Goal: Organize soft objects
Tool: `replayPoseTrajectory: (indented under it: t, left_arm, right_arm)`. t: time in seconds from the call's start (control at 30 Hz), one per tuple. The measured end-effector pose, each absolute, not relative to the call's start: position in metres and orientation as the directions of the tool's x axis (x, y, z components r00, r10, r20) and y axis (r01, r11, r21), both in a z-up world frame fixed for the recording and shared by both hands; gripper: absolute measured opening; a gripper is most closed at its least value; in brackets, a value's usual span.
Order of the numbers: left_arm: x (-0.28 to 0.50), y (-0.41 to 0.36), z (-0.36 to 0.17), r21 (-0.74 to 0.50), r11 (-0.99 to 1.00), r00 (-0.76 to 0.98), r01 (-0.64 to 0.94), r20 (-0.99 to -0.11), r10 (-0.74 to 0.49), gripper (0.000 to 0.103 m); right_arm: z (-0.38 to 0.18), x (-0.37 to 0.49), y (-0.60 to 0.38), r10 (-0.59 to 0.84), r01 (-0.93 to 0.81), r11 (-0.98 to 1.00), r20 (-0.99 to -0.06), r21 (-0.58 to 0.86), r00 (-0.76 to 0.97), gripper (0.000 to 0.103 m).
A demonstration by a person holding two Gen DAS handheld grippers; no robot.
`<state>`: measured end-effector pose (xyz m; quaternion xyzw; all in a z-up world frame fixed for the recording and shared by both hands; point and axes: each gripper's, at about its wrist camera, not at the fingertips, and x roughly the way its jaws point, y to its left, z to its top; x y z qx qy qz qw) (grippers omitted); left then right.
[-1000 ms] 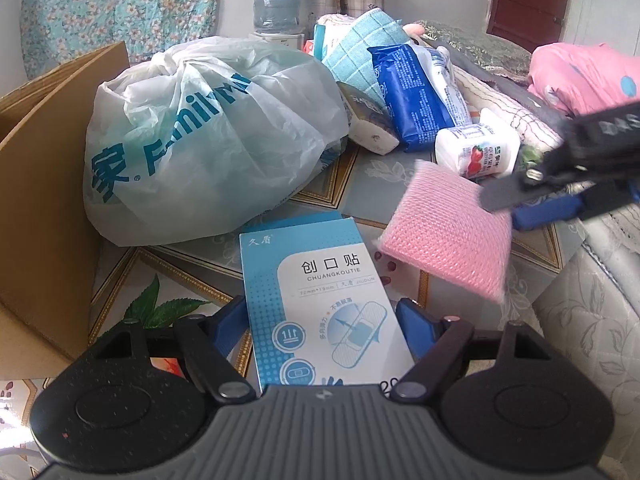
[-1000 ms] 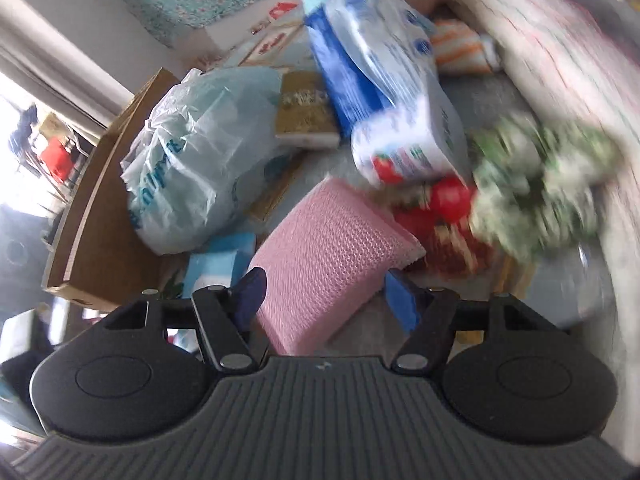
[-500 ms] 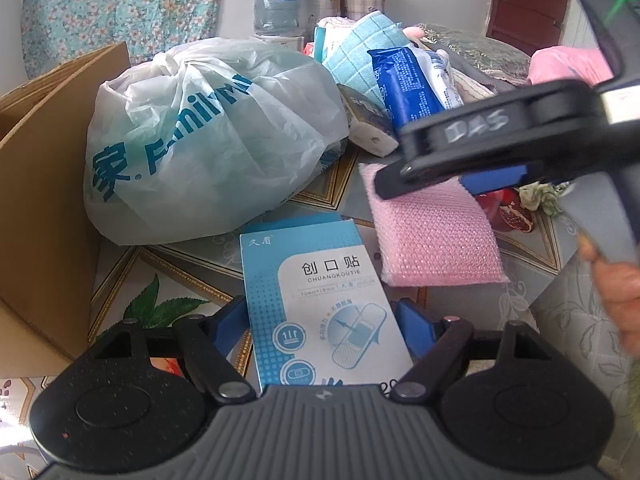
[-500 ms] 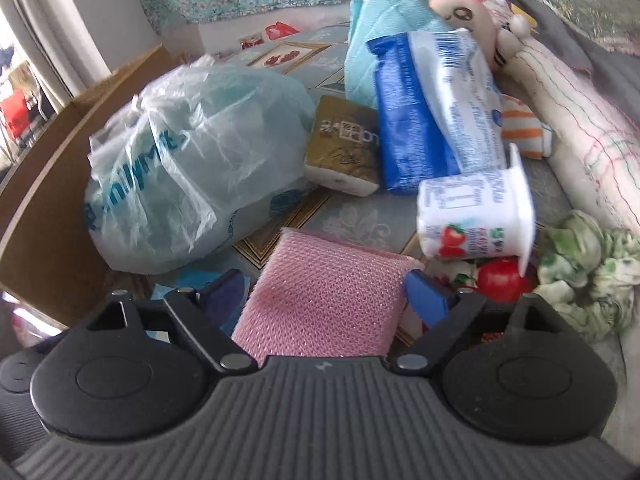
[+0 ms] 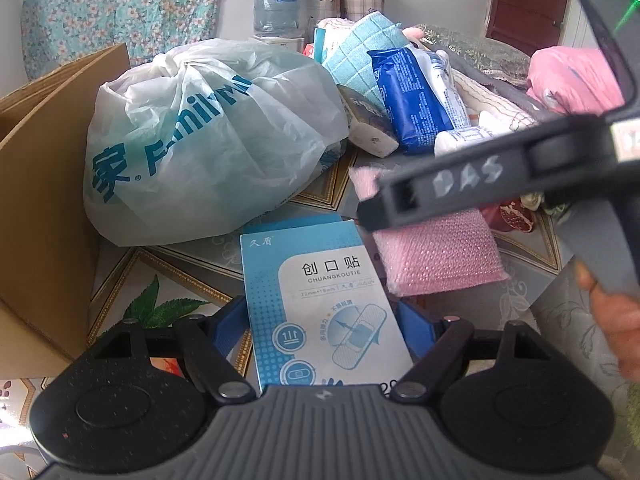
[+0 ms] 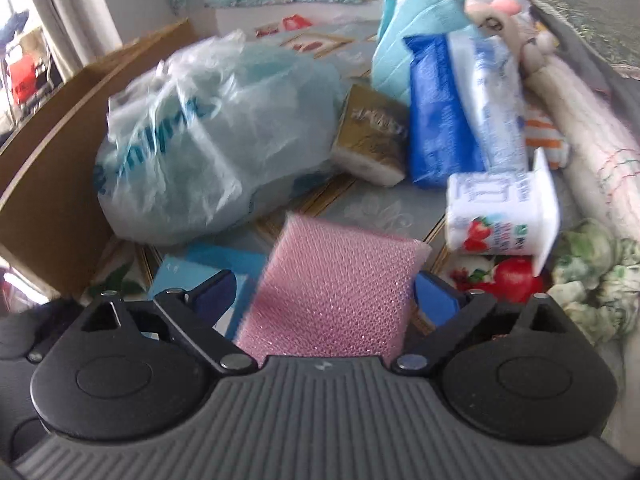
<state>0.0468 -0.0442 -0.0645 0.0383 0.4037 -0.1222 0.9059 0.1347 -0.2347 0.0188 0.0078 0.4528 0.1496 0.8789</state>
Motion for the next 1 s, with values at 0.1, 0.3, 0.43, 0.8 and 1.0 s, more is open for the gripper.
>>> replayPoseTrajectory:
  t: [0.1, 0.3, 0.43, 0.8, 1.0]
  left_arm:
    - [0.047, -0.046, -0.065, -0.017, 0.968, 0.646, 0.250, -0.742, -0.180, 0.081]
    - [0.050, -0.047, -0.066, -0.009, 0.971, 0.652, 0.238, -0.739, -0.167, 0.080]
    - [0.051, -0.042, -0.064, -0.048, 0.972, 0.655, 0.231, -0.731, -0.192, 0.079]
    - [0.047, -0.039, -0.048, -0.111, 0.969, 0.667, 0.220, -0.708, -0.233, 0.079]
    - [0.047, -0.040, -0.045, -0.163, 0.962, 0.648, 0.219, -0.713, -0.268, 0.079]
  right_arm:
    - [0.014, 0.134, -0.234, 0.281, -0.273, 0.950, -0.795, 0.151, 0.538, 0.094]
    - [0.015, 0.130, -0.243, 0.299, -0.300, 0.942, -0.783, 0.151, 0.545, 0.086]
    - [0.016, 0.127, -0.259, 0.347, -0.287, 0.933, -0.755, 0.217, 0.557, 0.086]
    - [0.032, 0.119, -0.298, 0.531, -0.292, 0.846, -0.648, 0.446, 0.546, 0.086]
    - [0.040, 0.111, -0.311, 0.550, -0.288, 0.830, -0.609, 0.478, 0.572, 0.086]
